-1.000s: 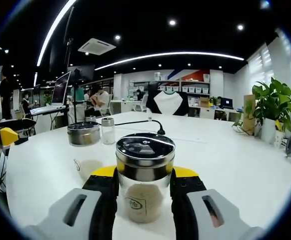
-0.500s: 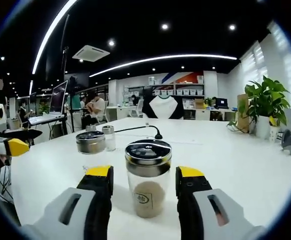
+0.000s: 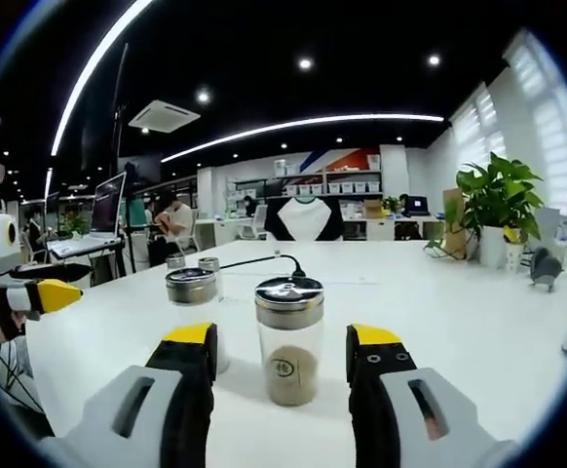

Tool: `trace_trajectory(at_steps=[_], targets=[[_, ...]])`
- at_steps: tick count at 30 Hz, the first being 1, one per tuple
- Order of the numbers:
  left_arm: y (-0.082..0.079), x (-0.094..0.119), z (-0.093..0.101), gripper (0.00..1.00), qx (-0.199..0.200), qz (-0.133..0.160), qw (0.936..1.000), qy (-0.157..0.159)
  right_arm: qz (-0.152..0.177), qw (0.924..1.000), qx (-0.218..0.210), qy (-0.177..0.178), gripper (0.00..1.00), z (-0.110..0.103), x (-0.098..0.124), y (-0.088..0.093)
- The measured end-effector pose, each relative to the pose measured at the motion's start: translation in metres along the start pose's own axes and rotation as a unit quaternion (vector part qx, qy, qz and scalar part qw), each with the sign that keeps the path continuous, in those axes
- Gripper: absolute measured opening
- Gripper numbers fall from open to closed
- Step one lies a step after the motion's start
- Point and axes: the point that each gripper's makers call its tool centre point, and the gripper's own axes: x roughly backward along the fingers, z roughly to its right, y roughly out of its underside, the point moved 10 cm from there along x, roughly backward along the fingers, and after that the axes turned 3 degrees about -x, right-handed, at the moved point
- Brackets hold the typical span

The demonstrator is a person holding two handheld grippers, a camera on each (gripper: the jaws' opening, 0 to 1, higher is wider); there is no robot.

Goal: Rotate the seasoning bottle until the label or dispensing opening points toward the visible target arrow and the bottle remains upright within the marked orientation range

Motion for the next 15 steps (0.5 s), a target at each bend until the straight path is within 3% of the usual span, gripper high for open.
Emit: trace_trajectory(at_steps=[15], targets=[[-0.0096, -0.0006, 0.0028, 0.86, 0.007, 0.009, 0.9999, 0.006, 0.003, 1.0000, -0.008, 0.003, 0.55, 0.0026, 0.0040, -0.0014]])
